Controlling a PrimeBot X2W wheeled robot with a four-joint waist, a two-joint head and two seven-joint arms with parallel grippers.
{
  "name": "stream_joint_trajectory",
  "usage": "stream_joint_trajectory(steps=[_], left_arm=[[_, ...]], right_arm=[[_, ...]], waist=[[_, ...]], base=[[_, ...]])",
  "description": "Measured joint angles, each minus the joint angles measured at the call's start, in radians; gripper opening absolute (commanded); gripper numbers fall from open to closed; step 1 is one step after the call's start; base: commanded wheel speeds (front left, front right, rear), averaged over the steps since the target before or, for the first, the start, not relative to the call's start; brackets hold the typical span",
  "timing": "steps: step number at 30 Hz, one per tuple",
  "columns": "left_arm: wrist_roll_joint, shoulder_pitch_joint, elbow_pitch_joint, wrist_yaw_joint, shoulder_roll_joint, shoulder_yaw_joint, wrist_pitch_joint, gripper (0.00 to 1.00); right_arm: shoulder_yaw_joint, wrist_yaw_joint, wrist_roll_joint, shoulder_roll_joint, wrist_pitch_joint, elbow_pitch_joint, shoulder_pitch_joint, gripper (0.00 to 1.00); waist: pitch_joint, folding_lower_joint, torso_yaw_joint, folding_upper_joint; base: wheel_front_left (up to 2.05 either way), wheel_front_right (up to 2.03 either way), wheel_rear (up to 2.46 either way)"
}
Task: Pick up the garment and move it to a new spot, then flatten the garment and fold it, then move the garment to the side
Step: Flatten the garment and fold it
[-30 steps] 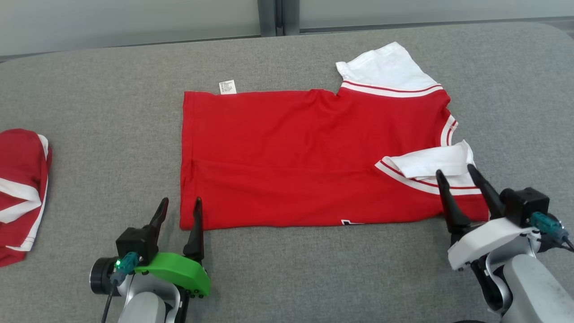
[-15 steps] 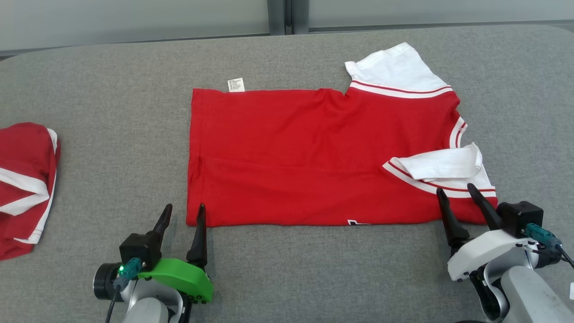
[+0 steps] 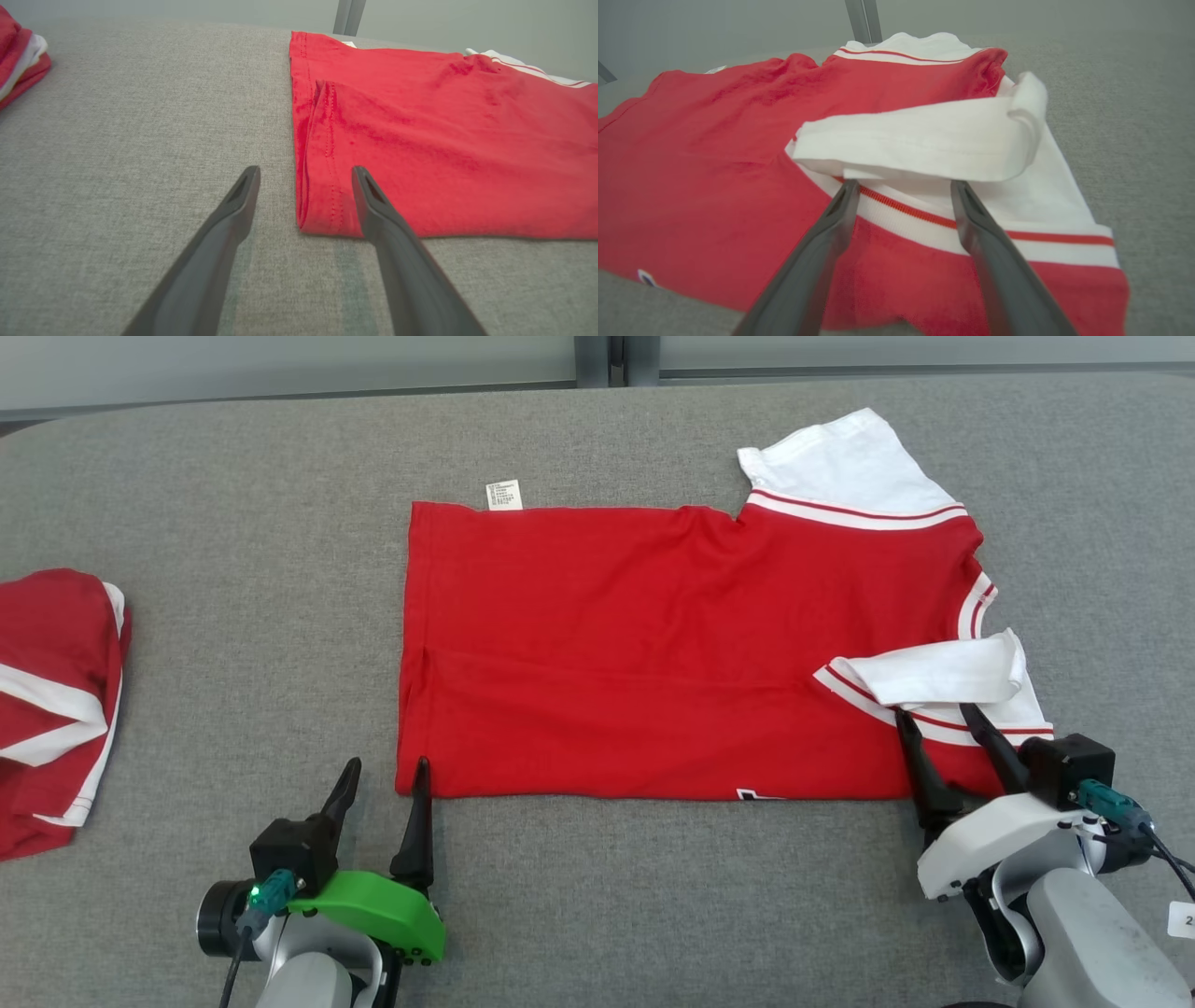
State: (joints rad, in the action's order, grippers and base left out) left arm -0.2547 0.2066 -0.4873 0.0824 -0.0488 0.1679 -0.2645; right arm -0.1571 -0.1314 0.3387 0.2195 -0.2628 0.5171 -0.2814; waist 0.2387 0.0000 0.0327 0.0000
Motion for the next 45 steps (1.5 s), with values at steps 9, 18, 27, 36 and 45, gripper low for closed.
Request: stream_joint_trajectory(steps=[9, 18, 27, 36, 45], left_arm=[[-0.003, 0.010, 0.002, 0.004, 0.000, 0.011, 0.000, 1.00], [-0.014, 0.021, -0.011, 0.006, 0.000, 0.046, 0.000, 1.00], [-0.016, -0.006, -0.010, 0.002, 0.000, 0.037, 0.000, 1.00], [-0.014, -0.040, -0.022, 0.003, 0.000, 0.004, 0.000, 1.00], [0.007, -0.007, -0.056, 0.006, 0.000, -0.012, 0.000, 1.00]], right_arm=[[0.021, 0.000, -0.006, -0.010, 0.000, 0.014, -0.087, 1.00], [0.037, 0.000, -0.053, -0.043, 0.000, 0.138, -0.254, 1.00], [0.060, 0.000, -0.053, -0.046, 0.000, 0.119, -0.199, 1.00], [0.123, 0.000, -0.031, -0.012, 0.000, 0.092, 0.011, 1.00], [0.114, 0.000, -0.011, -0.017, 0.000, 0.109, 0.017, 1.00]], waist=[[0.018, 0.0000, 0.002, 0.0000], [-0.001, 0.0000, 0.016, 0.0000], [-0.049, 0.0000, 0.012, 0.0000], [-0.090, 0.0000, -0.048, 0.0000], [-0.055, 0.0000, -0.089, 0.0000]], base=[[0.00, 0.00, 0.00], [0.00, 0.00, 0.00], [0.00, 0.00, 0.00], [0.00, 0.00, 0.00], [0.00, 0.00, 0.00]])
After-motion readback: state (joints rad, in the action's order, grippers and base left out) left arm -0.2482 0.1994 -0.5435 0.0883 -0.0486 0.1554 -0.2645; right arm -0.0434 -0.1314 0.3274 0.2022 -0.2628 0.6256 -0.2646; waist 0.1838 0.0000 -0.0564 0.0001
